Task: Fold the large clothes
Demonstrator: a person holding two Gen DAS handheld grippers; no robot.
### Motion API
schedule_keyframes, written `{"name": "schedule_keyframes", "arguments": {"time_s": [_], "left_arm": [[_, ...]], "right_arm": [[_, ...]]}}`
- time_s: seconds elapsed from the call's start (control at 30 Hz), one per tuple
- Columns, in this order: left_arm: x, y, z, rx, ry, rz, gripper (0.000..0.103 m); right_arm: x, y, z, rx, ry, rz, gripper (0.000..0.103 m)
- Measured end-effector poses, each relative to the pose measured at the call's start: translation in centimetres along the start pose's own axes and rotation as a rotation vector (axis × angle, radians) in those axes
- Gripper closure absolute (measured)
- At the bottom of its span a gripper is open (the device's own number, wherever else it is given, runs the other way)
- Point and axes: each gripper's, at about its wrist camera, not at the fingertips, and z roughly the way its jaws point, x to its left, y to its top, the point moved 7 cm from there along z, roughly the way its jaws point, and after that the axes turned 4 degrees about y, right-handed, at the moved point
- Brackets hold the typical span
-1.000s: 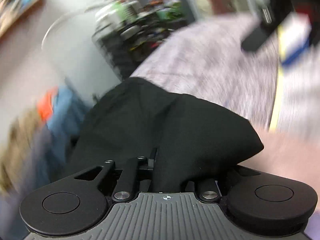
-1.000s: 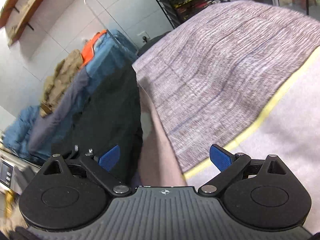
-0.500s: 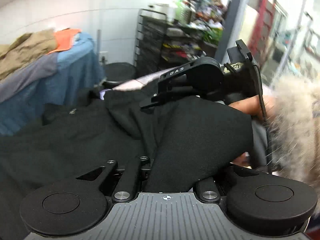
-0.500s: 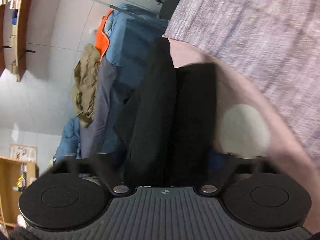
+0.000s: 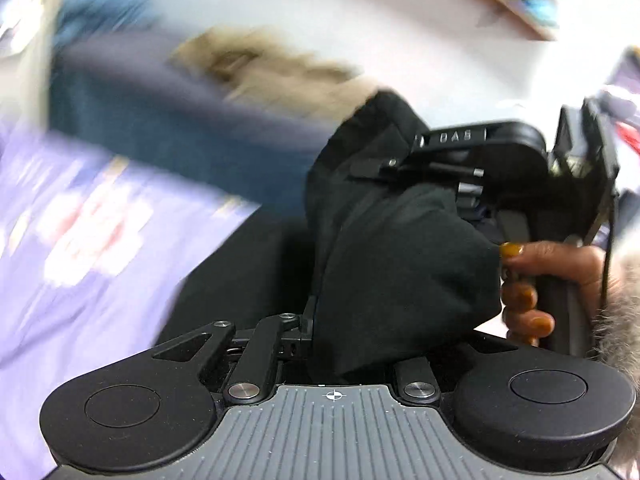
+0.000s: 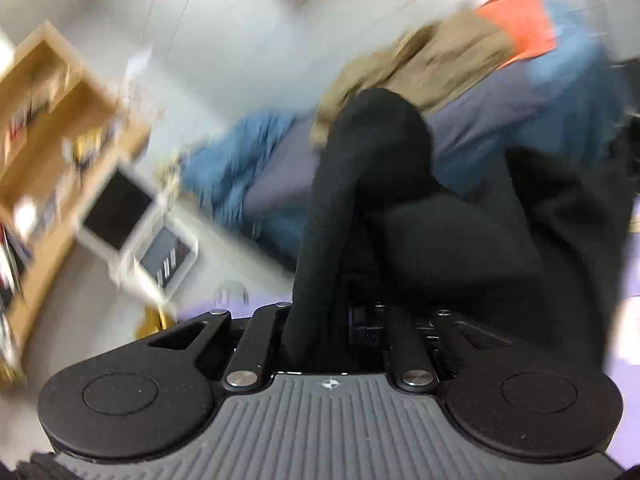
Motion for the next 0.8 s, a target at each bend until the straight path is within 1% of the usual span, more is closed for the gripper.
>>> {"name": "schedule_keyframes", "arguments": {"time_s": [0.03,0.07,0.1,0.13,0.17,0.2,0.23,0.3,0.33,0.37,0.4,0.43,0.47,0.5,0.53,0.57,0.6,0.63,0.67,0.7,0.73,0.77,0.8], "left_arm": [[2.5,-1.0,1.1,0.046,0.027,-0.043,0.049],[4.5,-2.1,2.2,0.093,0.048,-0.075,0.049],[6.4,-3.2,3.3,0.136,0.061,-0.101,0.046],[8.0,-4.2,4.1,0.163,0.068,-0.122,0.030],[9.5,-5.0,4.5,0.178,0.071,-0.149,0.021],[10.8,-5.5,4.5,0.186,0.076,-0.186,0.003],[12.1,-5.8,4.4,0.187,0.074,-0.231,0.000],[14.0,-6.1,3.7,0.170,0.026,-0.318,0.000],[14.6,-6.1,3.4,0.171,0.007,-0.333,0.000],[15.1,-6.1,3.1,0.174,0.005,-0.334,0.000],[15.6,-6.0,2.6,0.176,0.014,-0.331,0.000],[16.0,-5.7,2.0,0.170,0.032,-0.326,0.000],[17.3,-5.6,0.9,0.152,0.056,-0.326,0.000],[18.1,-5.2,0.2,0.133,0.094,-0.327,0.000],[19.1,-4.8,-0.4,0.115,0.153,-0.325,0.000],[20.4,-4.0,-0.8,0.093,0.256,-0.316,0.000],[21.3,-3.4,-1.4,0.079,0.361,-0.292,0.000],[21.7,-2.6,-1.5,0.079,0.430,-0.261,0.000],[21.4,-1.6,-1.2,0.087,0.436,-0.221,0.000],[20.6,-0.7,-1.2,0.092,0.420,-0.170,0.000],[19.1,0.4,-1.1,0.095,0.416,-0.096,0.000],[17.3,1.2,-1.0,0.103,0.421,0.001,0.000],[15.2,1.5,-0.9,0.121,0.424,0.104,0.000]], "right_arm": [[0.5,-1.6,3.1,0.054,-0.044,-0.018,0.085],[0.7,-3.6,6.1,0.108,-0.094,-0.040,0.081],[0.8,-5.7,8.5,0.162,-0.137,-0.071,0.071],[0.7,-7.7,10.6,0.214,-0.173,-0.092,0.061],[0.6,-9.8,12.4,0.261,-0.195,-0.096,0.038],[0.5,-11.2,13.3,0.279,-0.198,-0.095,0.029],[0.6,-12.4,13.5,0.274,-0.190,-0.098,0.028],[1.0,-13.4,12.9,0.248,-0.178,-0.099,0.026],[1.1,-13.3,12.3,0.233,-0.162,-0.085,0.026],[1.0,-13.0,11.0,0.205,-0.138,-0.065,0.025],[1.0,-12.5,9.4,0.174,-0.113,-0.056,0.021],[1.2,-12.3,7.7,0.141,-0.097,-0.061,0.018],[1.0,-11.7,5.9,0.102,-0.104,-0.083,0.014],[0.7,-11.4,4.1,0.068,-0.125,-0.110,0.011],[0.2,-11.2,2.1,0.046,-0.156,-0.144,0.010],[-0.5,-11.3,0.6,0.048,-0.188,-0.170,0.006],[-1.5,-11.6,-0.5,0.069,-0.233,-0.183,0.005],[-3.1,-12.3,-1.4,0.107,-0.292,-0.173,0.005],[-4.9,-13.2,-2.4,0.150,-0.355,-0.140,0.005],[-6.5,-14.4,-3.4,0.181,-0.399,-0.096,0.005],[-7.7,-15.5,-4.2,0.206,-0.422,-0.055,0.006],[-9.0,-16.9,-5.3,0.228,-0.444,-0.007,0.007],[-9.2,-18.2,-6.2,0.228,-0.457,0.033,0.007]]}}
